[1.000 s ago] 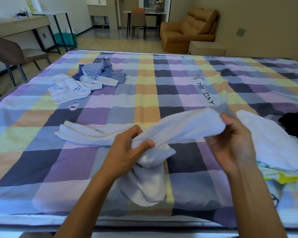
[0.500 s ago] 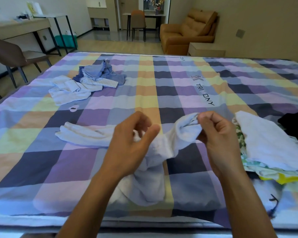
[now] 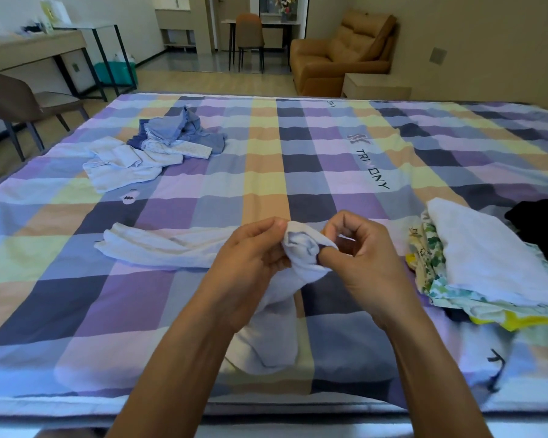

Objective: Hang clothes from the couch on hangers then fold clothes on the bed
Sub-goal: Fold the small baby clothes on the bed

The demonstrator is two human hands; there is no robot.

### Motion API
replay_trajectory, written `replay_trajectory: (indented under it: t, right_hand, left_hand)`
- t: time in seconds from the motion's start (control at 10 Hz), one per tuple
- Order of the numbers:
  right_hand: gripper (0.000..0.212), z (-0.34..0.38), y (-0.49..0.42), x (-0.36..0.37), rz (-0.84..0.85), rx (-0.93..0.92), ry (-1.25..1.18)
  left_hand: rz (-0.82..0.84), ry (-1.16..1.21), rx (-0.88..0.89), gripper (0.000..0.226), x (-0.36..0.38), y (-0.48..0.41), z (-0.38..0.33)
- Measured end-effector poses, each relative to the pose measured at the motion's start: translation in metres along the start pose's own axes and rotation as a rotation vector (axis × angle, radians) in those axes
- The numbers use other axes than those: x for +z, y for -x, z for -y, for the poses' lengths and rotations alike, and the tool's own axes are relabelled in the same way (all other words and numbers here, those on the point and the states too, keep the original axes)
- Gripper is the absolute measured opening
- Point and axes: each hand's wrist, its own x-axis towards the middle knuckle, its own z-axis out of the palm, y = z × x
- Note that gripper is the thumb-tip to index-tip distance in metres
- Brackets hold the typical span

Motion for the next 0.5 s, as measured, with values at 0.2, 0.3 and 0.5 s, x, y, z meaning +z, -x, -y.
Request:
replay_trajectory:
  t: [0.2,0.3,0.5]
  right_hand:
    - [0.01,-0.004,0.002,0.006,-0.026,0.082,-0.127]
    - [0.012,0.001,0.008,0.011,-0.057,0.073,-0.116]
    - [0.01,0.021,0.03,0.04,0.216,-0.097,0.0]
  left_hand:
    - [-0.368,-0.929,-0.37,0.056,-0.019,-0.017,0.03]
    - [-0.085,-0.884,0.243,0.023,-0.002,-0.002,0.01]
    - [-0.27,-1.045,0.58,0.013,-0.027,0.005,0.002]
